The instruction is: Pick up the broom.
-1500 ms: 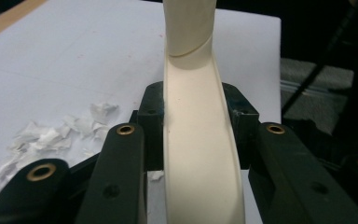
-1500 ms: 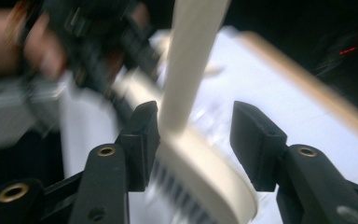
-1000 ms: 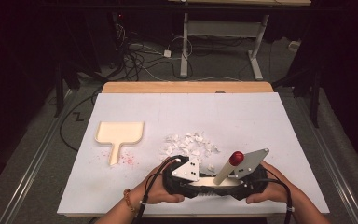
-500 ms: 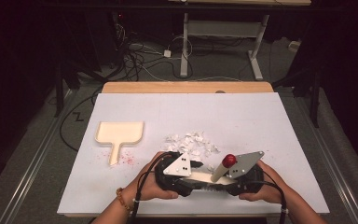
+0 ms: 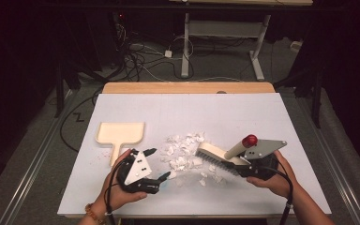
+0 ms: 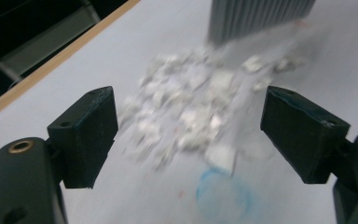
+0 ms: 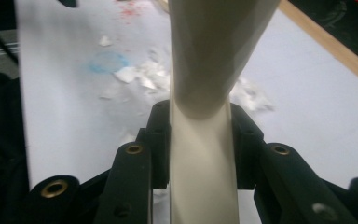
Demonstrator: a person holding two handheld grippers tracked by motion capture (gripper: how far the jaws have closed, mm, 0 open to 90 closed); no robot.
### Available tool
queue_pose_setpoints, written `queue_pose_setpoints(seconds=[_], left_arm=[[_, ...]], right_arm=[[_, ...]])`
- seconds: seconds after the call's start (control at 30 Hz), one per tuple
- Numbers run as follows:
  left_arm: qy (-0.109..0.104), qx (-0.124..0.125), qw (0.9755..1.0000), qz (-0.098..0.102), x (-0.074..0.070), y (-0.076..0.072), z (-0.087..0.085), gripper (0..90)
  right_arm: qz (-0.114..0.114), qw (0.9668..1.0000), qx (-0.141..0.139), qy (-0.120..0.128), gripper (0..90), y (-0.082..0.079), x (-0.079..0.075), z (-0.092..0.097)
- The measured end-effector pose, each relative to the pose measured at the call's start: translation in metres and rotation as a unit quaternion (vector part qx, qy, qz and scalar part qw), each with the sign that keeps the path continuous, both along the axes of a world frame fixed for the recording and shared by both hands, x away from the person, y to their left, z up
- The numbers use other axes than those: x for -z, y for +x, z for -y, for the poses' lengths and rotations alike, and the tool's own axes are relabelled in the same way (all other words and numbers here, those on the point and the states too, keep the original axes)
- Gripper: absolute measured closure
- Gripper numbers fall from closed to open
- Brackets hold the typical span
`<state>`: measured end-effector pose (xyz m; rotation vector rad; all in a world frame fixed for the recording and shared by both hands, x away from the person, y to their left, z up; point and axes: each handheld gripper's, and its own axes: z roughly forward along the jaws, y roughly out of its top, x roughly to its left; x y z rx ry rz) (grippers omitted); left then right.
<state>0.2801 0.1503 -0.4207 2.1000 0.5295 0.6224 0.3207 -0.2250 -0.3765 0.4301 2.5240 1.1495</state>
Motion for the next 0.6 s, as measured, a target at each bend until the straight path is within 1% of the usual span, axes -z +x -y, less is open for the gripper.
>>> queue_pose_setpoints(seconds=[0.03, 0.07, 0.1, 0.13, 0.17, 0.2, 0.23, 0.27, 0.3, 0.33, 0.37, 0.4, 0.43, 0.47, 0.5, 0.53, 0.57, 0.6], left_arm=[[0.003, -0.010, 0.9999, -0.003, 0.004, -0.001, -0.007, 18.1], [0.006, -0.018, 0.9998, -0.008, 0.007, -0.002, -0.012, 18.1], [0.015, -0.029, 0.9994, -0.008, 0.011, -0.004, -0.018, 18.0], [0.019, -0.039, 0.9990, -0.012, 0.014, -0.005, -0.024, 18.0], [0.018, -0.048, 0.9985, -0.016, 0.018, -0.006, -0.029, 18.0], [0.018, -0.065, 0.9974, -0.024, 0.025, -0.009, -0.038, 18.0], [0.018, -0.065, 0.9974, -0.024, 0.025, -0.009, -0.038, 18.0], [0.027, -0.077, 0.9964, -0.022, 0.030, -0.011, -0.042, 18.0], [0.027, -0.082, 0.9960, -0.023, 0.032, -0.012, -0.044, 18.0], [0.025, -0.090, 0.9953, -0.026, 0.035, -0.014, -0.047, 18.0], [0.026, -0.098, 0.9945, -0.028, 0.037, -0.015, -0.048, 18.0], [0.026, -0.106, 0.9936, -0.028, 0.040, -0.017, -0.050, 18.0], [0.028, -0.109, 0.9933, -0.028, 0.042, -0.019, -0.051, 18.0], [0.032, -0.110, 0.9929, -0.029, 0.043, -0.020, -0.051, 18.0], [0.029, -0.111, 0.9930, -0.029, 0.043, -0.021, -0.051, 18.0], [0.028, -0.109, 0.9932, -0.029, 0.042, -0.021, -0.050, 18.0], [0.030, -0.108, 0.9933, -0.027, 0.042, -0.022, -0.050, 18.0], [0.035, -0.107, 0.9934, -0.023, 0.042, -0.022, -0.049, 18.0]], right_arm=[[0.008, 0.9998, 0.020, 0.003, 67.8, 0.004, 0.000, 0.004], [0.006, 0.9996, 0.026, 0.004, 67.8, 0.005, -0.001, 0.005], [0.003, 0.9996, 0.029, 0.005, 67.8, 0.007, -0.001, 0.008], [0.006, 0.9993, 0.036, 0.006, 67.8, 0.009, -0.001, 0.010], [0.007, 0.9987, 0.050, 0.004, 67.8, 0.010, -0.001, 0.011], [0.007, 0.9980, 0.062, -0.001, 67.8, 0.012, -0.001, 0.013], [0.007, 0.9980, 0.062, -0.001, 67.8, 0.012, -0.001, 0.013], [0.015, 0.9952, 0.097, 0.000, 67.8, 0.015, -0.002, 0.018], [0.015, 0.9952, 0.097, 0.000, 67.8, 0.015, -0.002, 0.018], [0.022, 0.9926, 0.120, -0.002, 67.8, 0.019, -0.003, 0.023], [0.022, 0.9926, 0.120, -0.002, 67.8, 0.019, -0.003, 0.023], [0.027, 0.9909, 0.132, -0.003, 67.8, 0.020, -0.003, 0.024], [0.024, 0.9882, 0.151, 0.004, 67.8, 0.026, -0.003, 0.031], [0.024, 0.9882, 0.151, 0.004, 67.8, 0.026, -0.003, 0.031], [0.023, 0.9869, 0.159, 0.010, 67.8, 0.027, -0.003, 0.034], [0.032, 0.9840, 0.175, 0.003, 67.8, 0.032, -0.002, 0.039], [0.032, 0.9840, 0.175, 0.003, 67.8, 0.032, -0.002, 0.039], [0.036, 0.9831, 0.180, 0.000, 67.8, 0.033, -0.002, 0.041]])
